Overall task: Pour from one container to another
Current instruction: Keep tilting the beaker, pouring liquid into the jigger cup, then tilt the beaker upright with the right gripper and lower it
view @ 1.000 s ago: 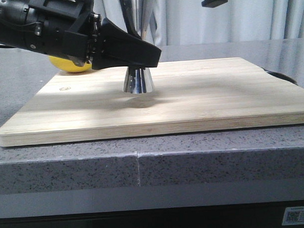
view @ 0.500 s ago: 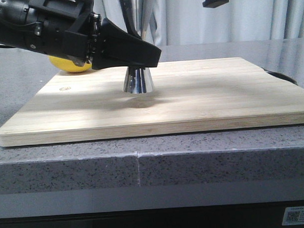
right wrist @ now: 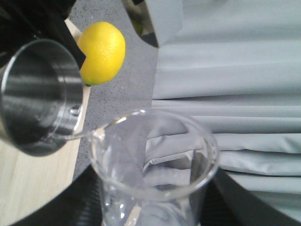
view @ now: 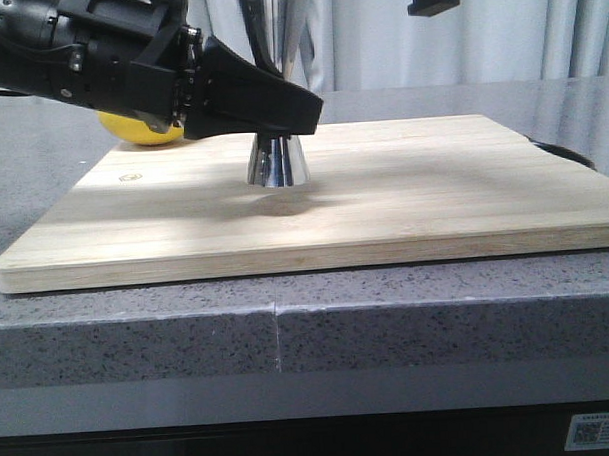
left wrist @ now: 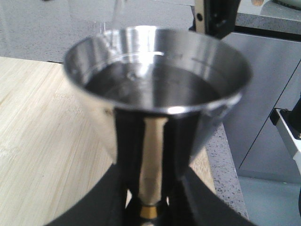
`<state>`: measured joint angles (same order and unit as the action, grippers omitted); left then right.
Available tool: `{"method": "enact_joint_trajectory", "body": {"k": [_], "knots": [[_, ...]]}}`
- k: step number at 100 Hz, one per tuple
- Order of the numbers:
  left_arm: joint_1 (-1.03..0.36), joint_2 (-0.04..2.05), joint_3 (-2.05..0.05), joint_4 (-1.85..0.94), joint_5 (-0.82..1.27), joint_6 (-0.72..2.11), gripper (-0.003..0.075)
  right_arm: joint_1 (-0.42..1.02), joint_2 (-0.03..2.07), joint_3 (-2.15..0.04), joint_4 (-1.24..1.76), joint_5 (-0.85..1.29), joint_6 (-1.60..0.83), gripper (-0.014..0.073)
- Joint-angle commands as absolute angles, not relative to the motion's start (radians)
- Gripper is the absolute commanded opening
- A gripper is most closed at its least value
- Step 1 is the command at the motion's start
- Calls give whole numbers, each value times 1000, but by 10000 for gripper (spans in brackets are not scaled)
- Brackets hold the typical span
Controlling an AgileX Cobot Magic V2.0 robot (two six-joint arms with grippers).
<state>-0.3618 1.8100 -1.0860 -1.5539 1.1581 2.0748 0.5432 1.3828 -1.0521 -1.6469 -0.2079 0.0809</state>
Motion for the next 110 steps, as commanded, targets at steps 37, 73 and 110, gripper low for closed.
{"method": "enact_joint_trajectory", "body": {"k": [37, 73, 110], "knots": [[-372, 1755, -1113, -1622, 1269, 2070, -19, 541, 1341, -1090, -1633, -199, 79, 132], [-372, 1755, -1113, -1622, 1269, 2070, -19, 541, 1341, -1090, -1478, -201, 82, 132], [-372, 1755, -1113, -1621, 1269, 2070, -19, 541, 1341, -1090, -1193, -208, 82, 132]]}}
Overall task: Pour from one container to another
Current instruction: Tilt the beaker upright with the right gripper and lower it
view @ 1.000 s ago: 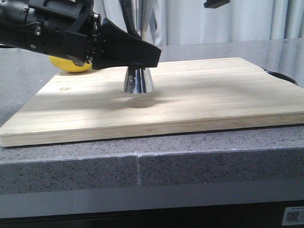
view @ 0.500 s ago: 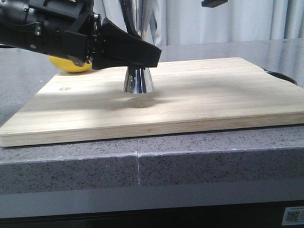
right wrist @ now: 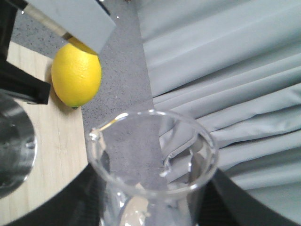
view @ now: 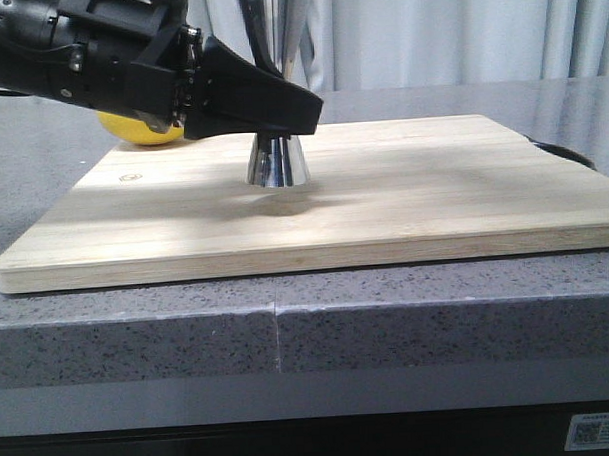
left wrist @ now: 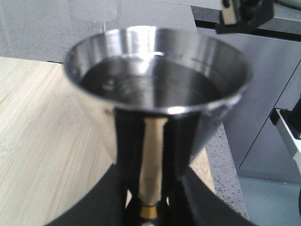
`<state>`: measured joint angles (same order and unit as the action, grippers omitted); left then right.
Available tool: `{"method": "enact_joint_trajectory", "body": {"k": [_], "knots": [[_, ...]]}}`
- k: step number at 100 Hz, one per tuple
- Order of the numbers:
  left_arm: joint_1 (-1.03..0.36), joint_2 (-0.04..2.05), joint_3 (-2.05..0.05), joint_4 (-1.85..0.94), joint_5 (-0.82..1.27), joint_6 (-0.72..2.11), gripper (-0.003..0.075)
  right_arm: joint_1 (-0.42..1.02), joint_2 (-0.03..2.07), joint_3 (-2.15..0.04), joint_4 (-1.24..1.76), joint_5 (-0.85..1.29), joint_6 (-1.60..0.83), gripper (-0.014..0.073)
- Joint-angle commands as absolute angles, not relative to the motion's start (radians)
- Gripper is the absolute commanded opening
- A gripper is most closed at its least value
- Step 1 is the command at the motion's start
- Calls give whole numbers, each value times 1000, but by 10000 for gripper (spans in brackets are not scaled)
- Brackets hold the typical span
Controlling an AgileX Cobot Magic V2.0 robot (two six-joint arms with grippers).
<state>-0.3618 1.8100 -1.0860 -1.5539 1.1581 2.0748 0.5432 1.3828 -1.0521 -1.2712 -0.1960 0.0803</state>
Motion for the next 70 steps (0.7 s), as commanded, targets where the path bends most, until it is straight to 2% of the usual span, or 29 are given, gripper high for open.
{"method": "enact_joint_trajectory", "body": {"k": [1, 70], "knots": [[-372, 1755, -1113, -1621, 1269, 2070, -19, 541, 1341, -1090, -1184, -208, 82, 132], [-372, 1755, -1113, -1621, 1269, 2070, -19, 541, 1304, -1090, -690, -157, 106, 132]]}}
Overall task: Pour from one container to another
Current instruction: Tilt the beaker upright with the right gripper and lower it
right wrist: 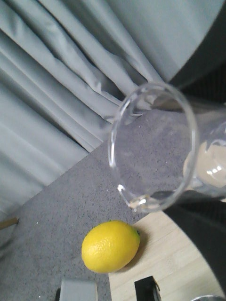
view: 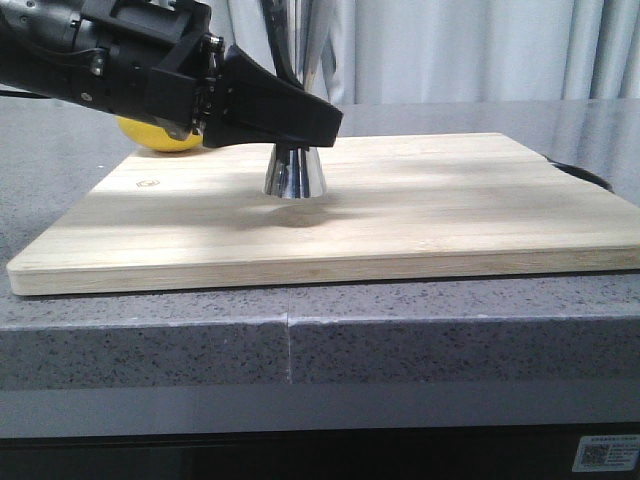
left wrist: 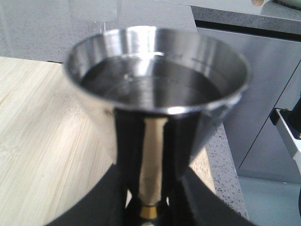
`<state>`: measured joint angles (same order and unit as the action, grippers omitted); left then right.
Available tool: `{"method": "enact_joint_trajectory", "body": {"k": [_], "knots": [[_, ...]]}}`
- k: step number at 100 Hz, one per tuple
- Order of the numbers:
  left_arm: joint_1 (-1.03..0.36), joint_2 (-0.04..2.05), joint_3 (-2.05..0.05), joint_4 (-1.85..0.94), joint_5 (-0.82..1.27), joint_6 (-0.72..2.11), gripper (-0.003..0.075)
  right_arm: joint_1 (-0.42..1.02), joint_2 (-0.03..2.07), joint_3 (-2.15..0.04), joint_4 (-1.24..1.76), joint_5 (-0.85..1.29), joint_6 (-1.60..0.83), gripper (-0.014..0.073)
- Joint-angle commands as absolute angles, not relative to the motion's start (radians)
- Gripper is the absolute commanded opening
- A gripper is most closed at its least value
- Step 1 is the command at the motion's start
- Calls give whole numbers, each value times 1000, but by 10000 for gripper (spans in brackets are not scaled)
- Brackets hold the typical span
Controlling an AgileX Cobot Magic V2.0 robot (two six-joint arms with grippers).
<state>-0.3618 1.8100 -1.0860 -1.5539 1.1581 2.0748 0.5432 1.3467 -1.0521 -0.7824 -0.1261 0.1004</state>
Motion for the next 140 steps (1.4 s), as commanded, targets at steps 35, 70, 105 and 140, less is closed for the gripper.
{"method": "enact_joint_trajectory", "body": {"k": [35, 70, 105, 140], "knots": [[-372, 1755, -1113, -1615, 1269, 2070, -19, 533, 1304, -1090, -402, -155, 106, 132], [-372, 1755, -1113, -1615, 1269, 2070, -19, 420, 1304, -1069, -315, -142, 106, 132], [-372, 1755, -1113, -1615, 1269, 2070, -19, 314, 1321, -875, -303, -503, 106, 132], [-372, 1755, -1113, -1615, 1269, 2070, -19, 271, 1459, -747, -251, -795, 106, 132]]}}
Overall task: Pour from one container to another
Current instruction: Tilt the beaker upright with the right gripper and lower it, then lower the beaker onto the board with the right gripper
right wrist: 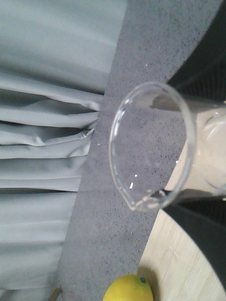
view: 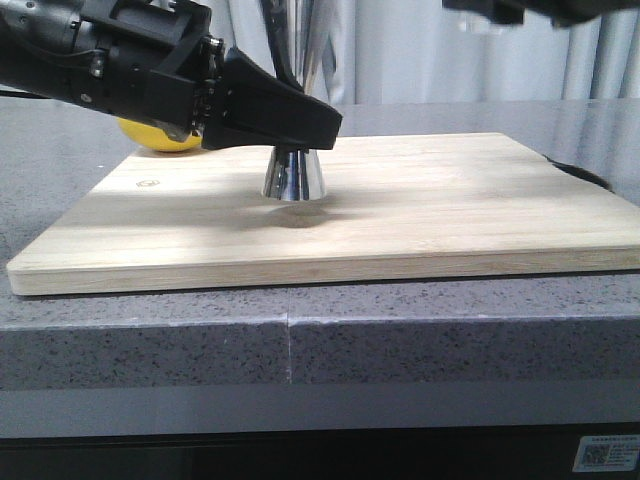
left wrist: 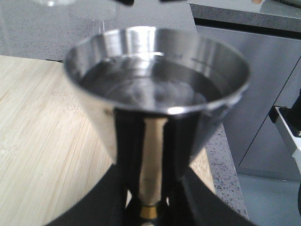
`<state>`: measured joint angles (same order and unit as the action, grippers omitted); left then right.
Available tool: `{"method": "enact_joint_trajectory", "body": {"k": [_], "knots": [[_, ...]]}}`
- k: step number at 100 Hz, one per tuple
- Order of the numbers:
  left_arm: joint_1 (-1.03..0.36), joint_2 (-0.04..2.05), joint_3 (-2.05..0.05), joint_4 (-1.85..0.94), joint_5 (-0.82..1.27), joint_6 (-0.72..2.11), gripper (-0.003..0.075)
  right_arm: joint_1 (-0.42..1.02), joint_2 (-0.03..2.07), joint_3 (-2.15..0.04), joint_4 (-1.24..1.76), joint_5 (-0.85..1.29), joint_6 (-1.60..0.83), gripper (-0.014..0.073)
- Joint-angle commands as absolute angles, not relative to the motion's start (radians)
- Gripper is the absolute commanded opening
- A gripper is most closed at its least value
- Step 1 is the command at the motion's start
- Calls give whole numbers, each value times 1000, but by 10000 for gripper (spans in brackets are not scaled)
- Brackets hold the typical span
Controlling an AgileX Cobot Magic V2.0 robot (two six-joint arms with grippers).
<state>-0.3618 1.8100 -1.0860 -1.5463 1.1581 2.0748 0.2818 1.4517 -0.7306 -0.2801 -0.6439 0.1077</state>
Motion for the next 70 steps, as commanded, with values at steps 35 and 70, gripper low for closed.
{"method": "enact_joint_trajectory", "body": {"k": [35, 70], "knots": [[-372, 1755, -1113, -1613, 1269, 2070, -19, 270, 1648, -747, -184, -992, 106, 132], [-372, 1755, -1113, -1613, 1269, 2070, -19, 266, 1740, -747, -167, -1038, 106, 132]]}}
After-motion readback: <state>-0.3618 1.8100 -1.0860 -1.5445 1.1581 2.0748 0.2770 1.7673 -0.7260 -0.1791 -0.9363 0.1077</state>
